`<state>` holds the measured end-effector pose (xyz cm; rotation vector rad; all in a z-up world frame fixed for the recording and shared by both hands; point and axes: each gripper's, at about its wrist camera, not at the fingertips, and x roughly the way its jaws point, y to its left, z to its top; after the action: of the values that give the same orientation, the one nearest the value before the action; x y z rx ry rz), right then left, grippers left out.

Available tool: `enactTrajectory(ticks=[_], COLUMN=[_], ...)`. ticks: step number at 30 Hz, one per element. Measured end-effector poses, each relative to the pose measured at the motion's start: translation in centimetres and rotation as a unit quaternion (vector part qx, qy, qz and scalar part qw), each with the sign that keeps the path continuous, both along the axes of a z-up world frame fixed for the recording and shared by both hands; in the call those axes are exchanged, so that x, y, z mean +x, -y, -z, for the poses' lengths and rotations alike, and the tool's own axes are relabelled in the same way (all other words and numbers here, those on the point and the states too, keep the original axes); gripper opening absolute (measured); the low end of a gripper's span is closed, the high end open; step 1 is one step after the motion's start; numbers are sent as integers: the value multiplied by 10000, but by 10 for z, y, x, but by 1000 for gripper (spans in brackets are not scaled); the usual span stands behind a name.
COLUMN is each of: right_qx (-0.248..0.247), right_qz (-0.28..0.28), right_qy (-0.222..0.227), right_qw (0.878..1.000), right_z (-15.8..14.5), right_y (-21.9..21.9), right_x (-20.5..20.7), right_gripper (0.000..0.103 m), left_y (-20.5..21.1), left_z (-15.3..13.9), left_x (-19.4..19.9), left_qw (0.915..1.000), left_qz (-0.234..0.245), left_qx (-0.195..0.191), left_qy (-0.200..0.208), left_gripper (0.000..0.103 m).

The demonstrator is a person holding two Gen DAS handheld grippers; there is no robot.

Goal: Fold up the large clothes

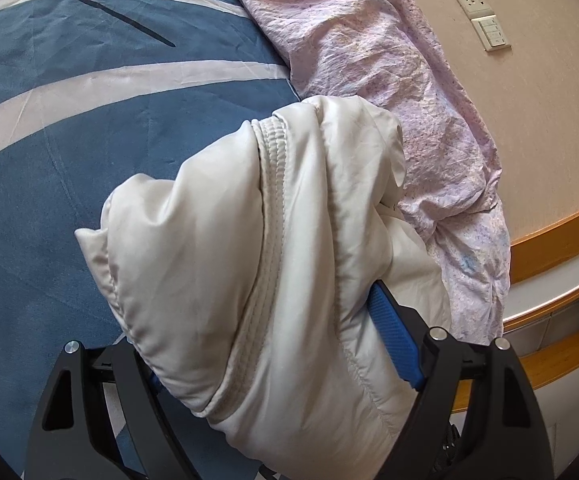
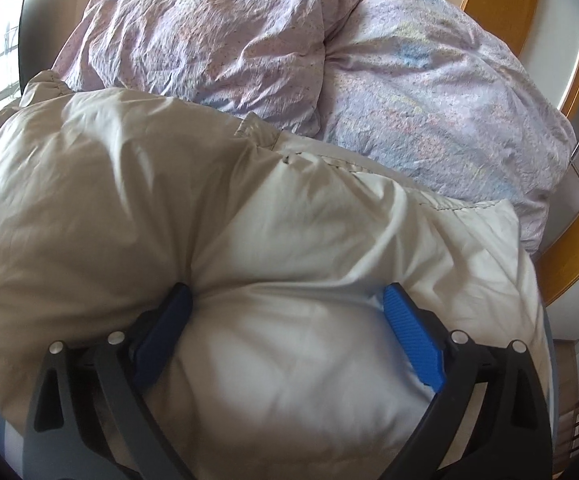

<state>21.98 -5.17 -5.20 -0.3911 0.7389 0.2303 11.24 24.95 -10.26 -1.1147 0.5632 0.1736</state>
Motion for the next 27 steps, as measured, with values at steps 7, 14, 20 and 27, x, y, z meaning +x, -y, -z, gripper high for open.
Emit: enactTrajectory(ticks=[7,14,20,27], right_qx=[-131,-148,-157,-255], right_qz=[-44,-97,-117,-131], right_qy=[116,112,100,146], right_qw=[9998,9998,9998,9995], right_z=[9,12,14,16], right_y=[-5,-6,-7,-9], right_x=[2,4,5,5], right_gripper=[100,100,100,101], left_y=[2,7,14,33], left_z=[-7,-17,-37,-68], left_x=[0,2,4,7], left_qw=[9999,9995,9980,9916], left_qz=[-76,-113,-29,219], left_qx=[82,233,473,952], left_qy=[111,206,420,842], left_gripper=[76,71,62,56])
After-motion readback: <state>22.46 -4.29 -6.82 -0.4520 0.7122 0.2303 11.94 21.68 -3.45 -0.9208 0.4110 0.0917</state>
